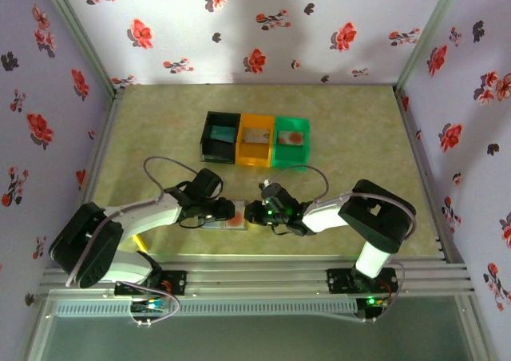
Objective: Take the credit cards out of the card holder
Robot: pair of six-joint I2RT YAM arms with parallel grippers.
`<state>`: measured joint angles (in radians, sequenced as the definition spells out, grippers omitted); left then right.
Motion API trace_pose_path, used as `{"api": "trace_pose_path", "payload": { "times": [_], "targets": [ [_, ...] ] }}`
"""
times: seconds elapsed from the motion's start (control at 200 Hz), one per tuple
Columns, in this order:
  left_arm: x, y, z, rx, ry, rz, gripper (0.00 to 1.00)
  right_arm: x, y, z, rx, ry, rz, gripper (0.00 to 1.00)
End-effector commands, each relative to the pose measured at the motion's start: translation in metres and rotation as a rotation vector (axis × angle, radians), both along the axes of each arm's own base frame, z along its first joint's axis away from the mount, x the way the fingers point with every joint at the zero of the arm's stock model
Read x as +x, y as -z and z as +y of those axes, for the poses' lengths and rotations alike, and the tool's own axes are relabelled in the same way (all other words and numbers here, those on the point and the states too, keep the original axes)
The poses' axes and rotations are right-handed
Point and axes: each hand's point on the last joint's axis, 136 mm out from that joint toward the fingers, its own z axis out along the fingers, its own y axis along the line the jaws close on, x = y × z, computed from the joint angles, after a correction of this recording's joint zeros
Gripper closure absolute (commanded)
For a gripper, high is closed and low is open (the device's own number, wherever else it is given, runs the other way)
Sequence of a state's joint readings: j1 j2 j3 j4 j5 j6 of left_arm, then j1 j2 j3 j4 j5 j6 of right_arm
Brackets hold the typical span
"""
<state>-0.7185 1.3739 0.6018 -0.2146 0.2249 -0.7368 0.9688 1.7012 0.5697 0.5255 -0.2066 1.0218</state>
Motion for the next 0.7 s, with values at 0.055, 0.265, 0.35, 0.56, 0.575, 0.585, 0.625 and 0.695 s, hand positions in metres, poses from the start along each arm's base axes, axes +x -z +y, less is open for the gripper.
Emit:
{"api": "trace_pose_path", "payload": {
  "times": [0.055,0.265,0.35,0.56,0.575,0.585,0.625,0.695],
  "targets": [
    [0.0047,0.0004,0.0021,0.029,0.018,-0.003,0.65,-0.0087,0.016,-0.0053,-0.066,-0.021,0.026,0.88],
    [0.0052,0.0022,0.0004,0.029,0.023,0.004,0.65,-0.0088,0.0161,-0.0051,-0.064,-0.02,0.026,0.88],
    [0.0054,0.0025,-0.0005,0.026,0.024,0.005,0.65,-0.009,0.0165,-0.0049,-0.064,-0.021,0.027,0.88],
    [0.0054,0.0045,-0.0022,0.025,0.034,0.009,0.65,-0.0093,0.0163,-0.0042,-0.062,-0.024,0.026,0.88],
    [0.0053,0.0047,-0.0024,0.025,0.037,0.01,0.65,-0.0094,0.0164,-0.0043,-0.063,-0.024,0.027,0.88],
    [0.0056,0.0044,-0.0027,0.025,0.038,0.009,0.65,-0.0091,0.0166,-0.0043,-0.063,-0.023,0.026,0.88],
    [0.0049,0.0047,-0.0038,0.021,0.046,0.011,0.65,-0.0094,0.0167,-0.0043,-0.062,-0.025,0.027,0.88],
    [0.0044,0.0049,-0.0053,0.017,0.057,0.012,0.65,-0.0092,0.0166,-0.0042,-0.061,-0.024,0.026,0.88]
  ]
}}
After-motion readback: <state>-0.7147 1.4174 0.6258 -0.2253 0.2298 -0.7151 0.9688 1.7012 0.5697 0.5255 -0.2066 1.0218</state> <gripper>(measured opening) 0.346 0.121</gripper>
